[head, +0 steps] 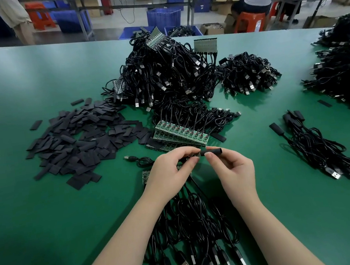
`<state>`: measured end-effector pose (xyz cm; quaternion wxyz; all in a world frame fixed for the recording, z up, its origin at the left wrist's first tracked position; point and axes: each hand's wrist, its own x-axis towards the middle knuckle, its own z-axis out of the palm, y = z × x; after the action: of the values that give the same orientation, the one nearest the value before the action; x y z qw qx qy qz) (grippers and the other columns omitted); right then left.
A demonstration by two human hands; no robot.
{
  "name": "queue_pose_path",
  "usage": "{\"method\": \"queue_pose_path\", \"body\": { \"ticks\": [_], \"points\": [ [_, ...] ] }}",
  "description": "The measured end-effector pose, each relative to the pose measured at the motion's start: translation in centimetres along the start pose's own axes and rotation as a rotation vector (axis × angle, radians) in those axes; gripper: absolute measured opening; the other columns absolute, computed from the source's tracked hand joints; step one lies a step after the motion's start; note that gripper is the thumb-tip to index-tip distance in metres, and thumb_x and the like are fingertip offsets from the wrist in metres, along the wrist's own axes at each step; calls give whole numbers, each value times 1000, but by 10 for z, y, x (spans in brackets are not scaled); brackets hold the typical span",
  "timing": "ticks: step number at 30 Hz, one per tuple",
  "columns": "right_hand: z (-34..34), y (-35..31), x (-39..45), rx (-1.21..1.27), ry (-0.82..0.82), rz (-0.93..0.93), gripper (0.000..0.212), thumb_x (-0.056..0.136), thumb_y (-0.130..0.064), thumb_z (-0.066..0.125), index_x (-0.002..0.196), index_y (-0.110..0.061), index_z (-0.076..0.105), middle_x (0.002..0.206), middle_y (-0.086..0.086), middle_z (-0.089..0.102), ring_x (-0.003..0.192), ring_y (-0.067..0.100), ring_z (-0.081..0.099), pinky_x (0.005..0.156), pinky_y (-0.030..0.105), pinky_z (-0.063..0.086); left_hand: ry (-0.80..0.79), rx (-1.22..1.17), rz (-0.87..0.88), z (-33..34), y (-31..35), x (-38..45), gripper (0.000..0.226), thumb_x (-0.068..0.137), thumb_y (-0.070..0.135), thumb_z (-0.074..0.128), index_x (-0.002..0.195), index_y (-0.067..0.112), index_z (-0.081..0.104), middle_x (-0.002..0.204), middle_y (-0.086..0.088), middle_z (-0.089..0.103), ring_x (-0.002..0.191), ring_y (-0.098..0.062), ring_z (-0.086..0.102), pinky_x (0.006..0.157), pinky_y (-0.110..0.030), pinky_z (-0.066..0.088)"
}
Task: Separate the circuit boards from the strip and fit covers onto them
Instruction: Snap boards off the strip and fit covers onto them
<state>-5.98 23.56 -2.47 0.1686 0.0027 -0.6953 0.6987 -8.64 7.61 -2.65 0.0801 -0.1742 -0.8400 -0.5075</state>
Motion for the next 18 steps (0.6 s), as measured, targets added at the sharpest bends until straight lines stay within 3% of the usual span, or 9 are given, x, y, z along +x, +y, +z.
{"method": "queue_pose_path", "body": {
  "ticks": [7, 13, 18],
  "points": [
    [2, 3, -2, -84, 21, -58, 29, 83, -6, 76, 87, -34, 75, 88, -14, 76, 84, 4, 70, 79, 17, 53, 19, -32, -22, 1, -3, 0, 25, 86, 44, 60, 110, 52, 59, 106, 34, 65, 104, 8, 60, 92, -21, 50],
    [2, 4, -1, -59, 18, -38, 24, 87, -6, 73, 88, -29, 74, 81, -19, 73, 73, -6, 65, 69, 8, 48, 16, -28, -21, 2, -3, 0, 23, 88, 41, 62, 108, 52, 62, 107, 33, 65, 105, 8, 60, 91, -20, 49],
    [-1, 8, 3, -70, 125, 45, 14, 89, -16, 73, 87, -30, 73, 79, -17, 73, 73, -5, 65, 67, 9, 47, 60, -40, -38, 2, -4, 0, 20, 89, 36, 66, 105, 48, 64, 104, 32, 66, 103, 9, 60, 89, -17, 49]
  ]
}}
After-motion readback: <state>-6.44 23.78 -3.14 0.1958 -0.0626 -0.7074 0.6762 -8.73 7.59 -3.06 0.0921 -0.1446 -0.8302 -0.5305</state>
